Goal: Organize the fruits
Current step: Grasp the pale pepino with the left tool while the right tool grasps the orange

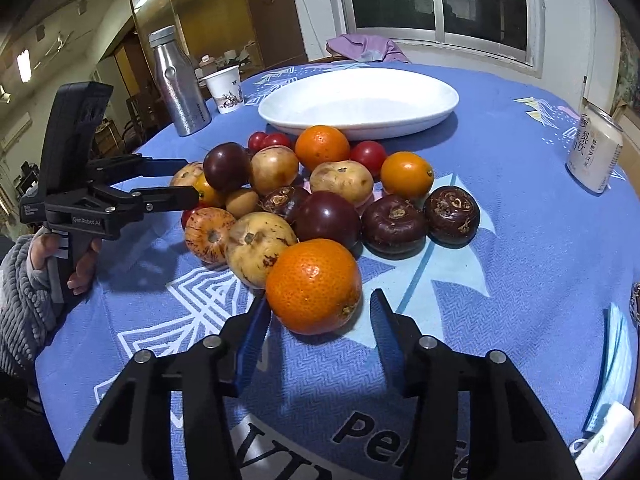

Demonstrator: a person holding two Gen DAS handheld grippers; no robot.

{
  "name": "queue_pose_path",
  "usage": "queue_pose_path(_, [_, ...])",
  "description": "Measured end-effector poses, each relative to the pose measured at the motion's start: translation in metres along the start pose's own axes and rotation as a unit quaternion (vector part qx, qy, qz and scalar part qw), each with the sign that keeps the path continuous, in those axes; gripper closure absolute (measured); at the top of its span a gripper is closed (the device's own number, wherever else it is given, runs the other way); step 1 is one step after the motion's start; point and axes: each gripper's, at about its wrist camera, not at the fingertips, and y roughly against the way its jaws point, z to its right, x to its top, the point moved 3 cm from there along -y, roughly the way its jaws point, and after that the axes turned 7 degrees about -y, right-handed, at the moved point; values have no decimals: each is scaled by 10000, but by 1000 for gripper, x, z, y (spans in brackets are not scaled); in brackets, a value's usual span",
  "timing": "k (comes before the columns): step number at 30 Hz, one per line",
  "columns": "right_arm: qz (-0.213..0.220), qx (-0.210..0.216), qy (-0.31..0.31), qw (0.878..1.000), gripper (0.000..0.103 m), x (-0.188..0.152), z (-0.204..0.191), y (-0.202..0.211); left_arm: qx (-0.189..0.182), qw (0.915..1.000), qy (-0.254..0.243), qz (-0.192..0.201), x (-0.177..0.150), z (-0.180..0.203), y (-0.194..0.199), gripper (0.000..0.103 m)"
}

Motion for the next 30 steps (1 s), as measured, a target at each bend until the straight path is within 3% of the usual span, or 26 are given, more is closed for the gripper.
queue_pose_path(4, [49,77,-66,9999,56,0,0,3,-197,9991,385,41,-5,-19,8,42])
queue_pose_path(6, [46,100,-92,9999,56,-1,1,2,-223,9983,540,33,-7,-24,8,43])
queue_pose_path(11, [49,131,-174,9998,56,2,1,0,-72,9992,377,-87,-7,-14,-1,39])
queue_pose_path(14, [70,161,-236,9996,55,5,2,-2,26,9992,391,-95,-6,-14,-4,31])
queue_pose_path(17, [100,183,-262,9994,55,8,1,-3,-39,9989,459,-94,-6,-16,-6,30])
queue_pose_path(22, [119,217,-255,9994,57,7,1,-3,-17,9989,470,-49,-7,-12,-1,41])
queue_pose_path(24, [126,227,-238,9994,57,7,0,-3,89,9985,535,-54,-10,-12,3,61])
queue_pose_path(30, [260,159,-274,9992,57,6,4,4,120,9971,724,194,-13,-6,26,68])
